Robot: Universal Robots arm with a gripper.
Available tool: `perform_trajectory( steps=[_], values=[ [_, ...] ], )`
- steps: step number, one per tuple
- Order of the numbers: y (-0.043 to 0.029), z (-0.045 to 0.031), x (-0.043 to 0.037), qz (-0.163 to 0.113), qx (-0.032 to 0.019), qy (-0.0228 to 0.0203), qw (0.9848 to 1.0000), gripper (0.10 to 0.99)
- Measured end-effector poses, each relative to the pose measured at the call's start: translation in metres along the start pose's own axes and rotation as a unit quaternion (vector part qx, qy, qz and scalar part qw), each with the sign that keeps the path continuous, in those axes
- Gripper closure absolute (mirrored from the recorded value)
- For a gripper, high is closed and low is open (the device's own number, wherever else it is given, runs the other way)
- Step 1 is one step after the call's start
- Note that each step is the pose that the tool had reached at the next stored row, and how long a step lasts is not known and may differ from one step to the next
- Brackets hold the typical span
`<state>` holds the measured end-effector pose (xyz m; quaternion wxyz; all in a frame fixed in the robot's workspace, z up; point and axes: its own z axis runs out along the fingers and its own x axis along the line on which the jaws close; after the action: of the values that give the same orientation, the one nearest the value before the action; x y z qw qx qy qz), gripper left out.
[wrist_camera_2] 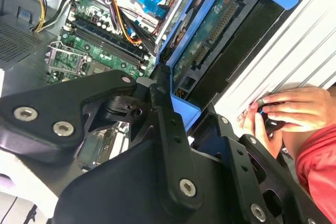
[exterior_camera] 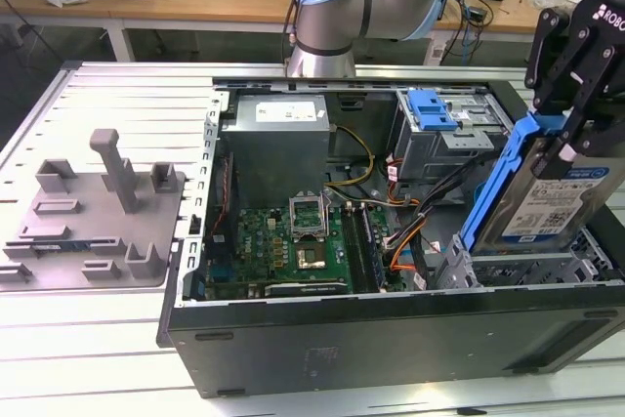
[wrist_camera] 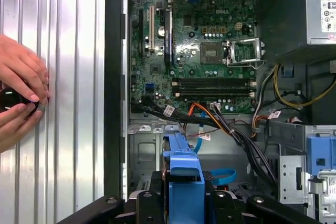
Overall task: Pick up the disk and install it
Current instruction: 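Insert the disk into the insertion slot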
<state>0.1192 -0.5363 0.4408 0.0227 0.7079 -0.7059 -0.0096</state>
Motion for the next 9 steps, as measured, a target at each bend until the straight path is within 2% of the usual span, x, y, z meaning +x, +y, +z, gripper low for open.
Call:
perform_trajectory(
  steps=[9],
  values=[
    [-0.0004, 0.0093, 0.0001, 0.000, 0.0000, -0.0001, 1.0000, 0.718]
  ],
)
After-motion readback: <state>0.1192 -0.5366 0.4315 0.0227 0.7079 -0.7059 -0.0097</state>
